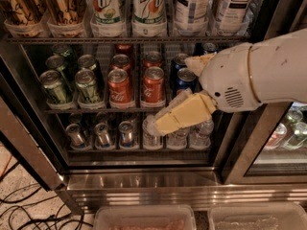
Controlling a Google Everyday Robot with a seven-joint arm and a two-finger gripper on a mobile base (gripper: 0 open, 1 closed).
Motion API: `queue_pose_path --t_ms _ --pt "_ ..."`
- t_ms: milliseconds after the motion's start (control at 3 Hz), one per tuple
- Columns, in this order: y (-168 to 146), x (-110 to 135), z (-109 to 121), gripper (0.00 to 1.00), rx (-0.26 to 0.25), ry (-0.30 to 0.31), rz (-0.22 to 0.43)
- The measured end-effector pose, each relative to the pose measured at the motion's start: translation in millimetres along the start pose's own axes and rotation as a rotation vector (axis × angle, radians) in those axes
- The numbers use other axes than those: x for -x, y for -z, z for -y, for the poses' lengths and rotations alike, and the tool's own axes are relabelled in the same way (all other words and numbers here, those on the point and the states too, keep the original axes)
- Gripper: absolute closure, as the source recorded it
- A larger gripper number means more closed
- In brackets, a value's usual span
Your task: Pick coke can from middle shelf of fridge
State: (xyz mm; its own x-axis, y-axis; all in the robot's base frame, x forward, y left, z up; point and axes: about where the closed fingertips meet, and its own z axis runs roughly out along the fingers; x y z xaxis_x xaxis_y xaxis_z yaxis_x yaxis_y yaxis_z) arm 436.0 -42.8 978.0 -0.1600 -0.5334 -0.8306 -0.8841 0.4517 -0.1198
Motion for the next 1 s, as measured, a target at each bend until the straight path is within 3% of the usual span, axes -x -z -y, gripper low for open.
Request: queue_pose_path --t_ms 333,667,1000 --pt "-5.9 -6.3 -4.9 0.0 0.007 0.006 -0.038" --pt "-25.2 -41.1 6.3 0.0 -0.047 -0.015 -0.1" --pt "-44.6 -61.6 34.9 0.0 -0.137 0.0 -0.087"
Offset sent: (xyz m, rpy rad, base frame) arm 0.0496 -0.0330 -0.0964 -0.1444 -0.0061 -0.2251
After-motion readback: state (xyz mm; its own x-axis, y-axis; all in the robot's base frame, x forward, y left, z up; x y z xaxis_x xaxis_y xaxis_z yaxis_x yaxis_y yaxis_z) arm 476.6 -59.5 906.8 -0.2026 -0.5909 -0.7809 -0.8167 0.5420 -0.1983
